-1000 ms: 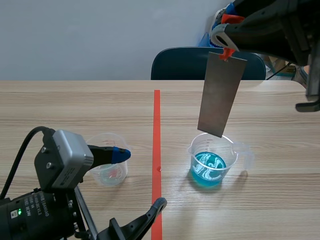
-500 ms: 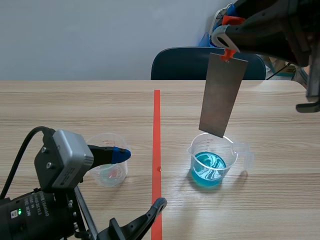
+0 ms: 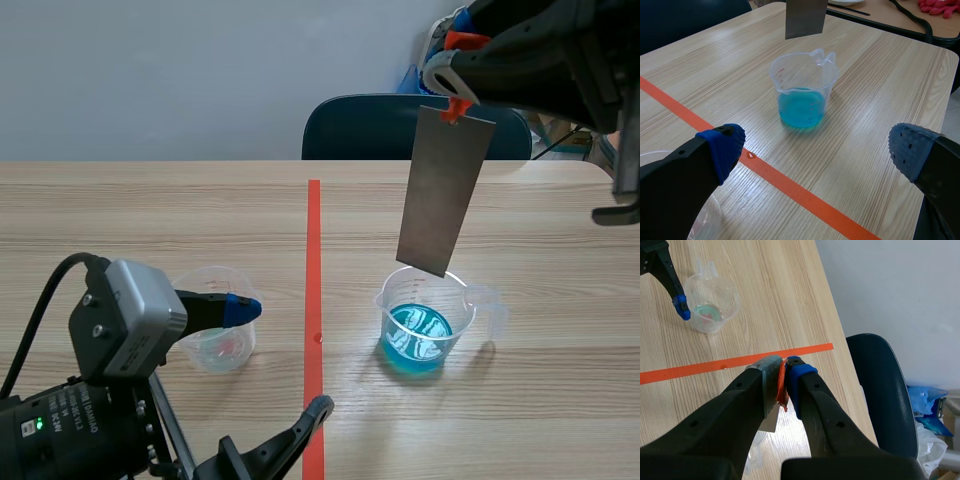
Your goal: Do the redox reaction experiment
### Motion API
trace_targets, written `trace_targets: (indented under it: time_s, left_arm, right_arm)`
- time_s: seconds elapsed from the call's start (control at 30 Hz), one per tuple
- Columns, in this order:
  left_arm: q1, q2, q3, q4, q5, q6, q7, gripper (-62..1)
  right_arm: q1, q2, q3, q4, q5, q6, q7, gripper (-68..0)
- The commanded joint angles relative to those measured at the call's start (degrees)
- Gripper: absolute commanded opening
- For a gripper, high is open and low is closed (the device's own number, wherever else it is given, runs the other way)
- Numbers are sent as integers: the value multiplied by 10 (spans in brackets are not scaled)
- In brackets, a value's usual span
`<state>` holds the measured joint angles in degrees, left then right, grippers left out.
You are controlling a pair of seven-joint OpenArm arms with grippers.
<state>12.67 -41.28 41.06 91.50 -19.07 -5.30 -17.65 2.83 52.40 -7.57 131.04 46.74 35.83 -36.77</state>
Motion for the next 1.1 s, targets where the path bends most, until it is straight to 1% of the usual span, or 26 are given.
trace_targets:
  time_s: [0.0, 0.13, 0.2, 0.3, 0.47, 0.5, 0.53, 0.6, 0.7, 0.8, 0.9, 0.93, 1.07]
  left_arm:
    - [-2, 5, -4, 8, 0, 1, -10, 8]
    - [-2, 5, -4, 8, -1, 1, -10, 8]
    - [-2, 5, -4, 8, -9, 0, -10, 8]
    - [-2, 5, -4, 8, -13, 0, -9, 8]
    - [-2, 10, -4, 8, -13, 0, -10, 8]
    - [-3, 14, -4, 8, -13, 0, -10, 5]
    - [-3, 17, -4, 8, -13, 0, -10, -12]
    - [-5, 23, -4, 8, -12, 1, -9, -96]
    - [-5, 26, -4, 8, -13, 1, -10, -264]
    - [-5, 35, -4, 8, -13, 1, -9, -378]
    - [-7, 50, -3, 8, -4, 6, -8, -541]
    - [-10, 55, -3, 7, 4, 9, -5, -572]
    - [-36, 77, 3, -3, 7, 11, 15, -574]
  right_arm:
    - [7, 4, 6, 4, 0, -2, 5, -669]
    - [7, 4, 6, 4, 0, -2, 5, -669]
    - [7, 4, 6, 4, 0, -2, 5, -669]
    - [7, 4, 6, 4, 0, -2, 5, -669]
    - [7, 4, 6, 4, 0, -2, 5, -669]
    - [7, 4, 6, 4, 0, -2, 5, -669]
    - [7, 4, 6, 4, 0, -2, 5, -669]
    - [7, 4, 6, 4, 0, -2, 5, -669]
    - [7, 4, 6, 4, 0, -2, 5, -669]
    - [7, 4, 6, 4, 0, -2, 4, -669]
    - [7, 4, 6, 4, 0, -2, 5, -669]
    - [7, 4, 6, 4, 0, -2, 5, -669]
    - [7, 4, 6, 4, 0, -2, 5, -669]
